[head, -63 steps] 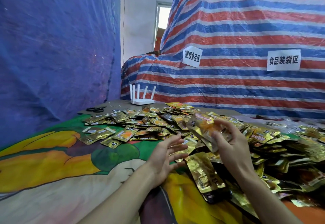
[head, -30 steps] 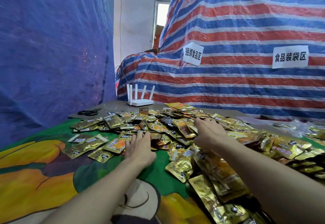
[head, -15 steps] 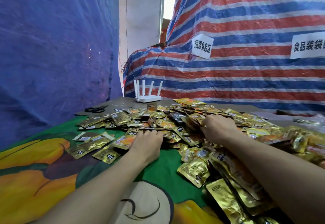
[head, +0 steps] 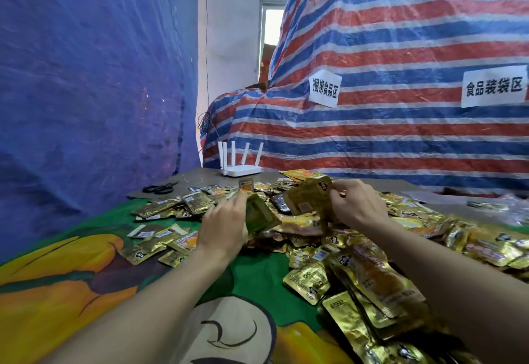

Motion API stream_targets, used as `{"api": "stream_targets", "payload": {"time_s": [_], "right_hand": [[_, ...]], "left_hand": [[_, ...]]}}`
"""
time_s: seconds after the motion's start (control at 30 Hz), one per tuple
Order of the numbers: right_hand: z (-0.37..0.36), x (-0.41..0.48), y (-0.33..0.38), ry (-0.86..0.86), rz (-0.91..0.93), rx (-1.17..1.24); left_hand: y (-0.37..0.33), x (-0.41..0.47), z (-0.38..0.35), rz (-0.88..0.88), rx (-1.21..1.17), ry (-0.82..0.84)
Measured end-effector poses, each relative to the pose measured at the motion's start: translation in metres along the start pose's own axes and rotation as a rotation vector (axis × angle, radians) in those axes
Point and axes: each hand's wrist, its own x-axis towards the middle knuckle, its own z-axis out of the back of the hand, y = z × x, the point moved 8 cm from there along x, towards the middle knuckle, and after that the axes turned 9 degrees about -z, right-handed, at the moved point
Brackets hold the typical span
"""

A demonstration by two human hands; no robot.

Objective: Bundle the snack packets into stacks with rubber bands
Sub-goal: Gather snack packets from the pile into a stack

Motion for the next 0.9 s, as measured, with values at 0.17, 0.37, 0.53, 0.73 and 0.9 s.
{"api": "stream_targets", "payload": {"time_s": [0.17,0.37,0.53,0.73,0.9], "right_hand": [[0.022,-0.009,0.01,0.049,-0.079,0.488],[0.042,-0.031,0.017,0.083,-0.106,0.737],[0.045,-0.064,0.017,0.126,-0.213,1.02],[0.027,-0.113,0.005,0.008,-0.322,1.056],[0.024,-0.133,0.0,-0.037,-0.342,1.09]], "left_hand": [[0.008,0.0,0.021,0.234,-0.223,-0.164],[0.008,-0.021,0.028,0.666,-0.617,-0.312],[0.0,-0.053,0.023,0.884,-0.929,-0.453],[-0.003,-0.091,0.0,1.125,-1.248,-0.516],[0.003,-0.097,-0.013,1.291,-1.534,-0.469]]}}
